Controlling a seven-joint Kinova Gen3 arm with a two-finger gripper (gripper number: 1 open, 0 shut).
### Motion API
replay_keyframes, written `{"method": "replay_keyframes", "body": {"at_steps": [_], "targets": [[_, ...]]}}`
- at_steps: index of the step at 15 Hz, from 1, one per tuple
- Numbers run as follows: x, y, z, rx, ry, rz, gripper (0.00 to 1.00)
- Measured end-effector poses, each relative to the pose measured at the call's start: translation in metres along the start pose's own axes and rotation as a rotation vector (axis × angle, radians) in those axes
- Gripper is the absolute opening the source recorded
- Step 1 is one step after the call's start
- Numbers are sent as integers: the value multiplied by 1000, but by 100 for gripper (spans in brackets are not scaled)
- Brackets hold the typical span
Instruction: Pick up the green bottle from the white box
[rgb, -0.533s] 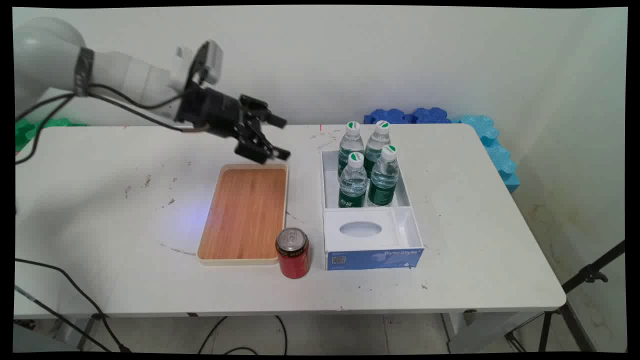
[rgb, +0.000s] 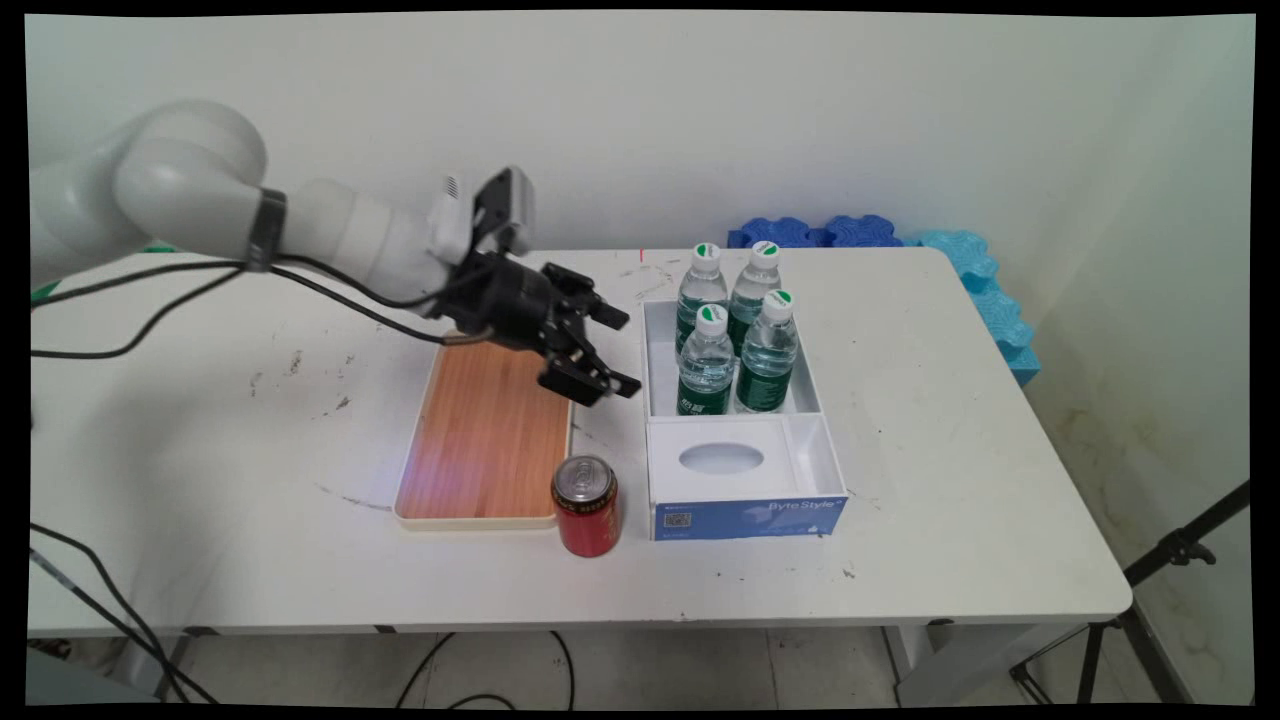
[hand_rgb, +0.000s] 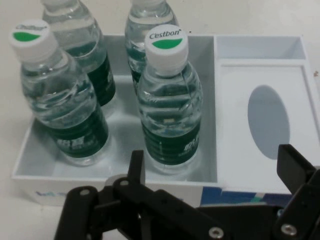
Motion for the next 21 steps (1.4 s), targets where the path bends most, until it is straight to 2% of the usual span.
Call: {"method": "replay_keyframes", "body": {"at_steps": [6,18,19,21], "targets": [[2,7,36,-4,-14,-17,100],[6,-6,92,45,-4,-45,100],[6,-6,95,46,-4,-45,0],[5,-6,99,49,-4,-43,0]]}}
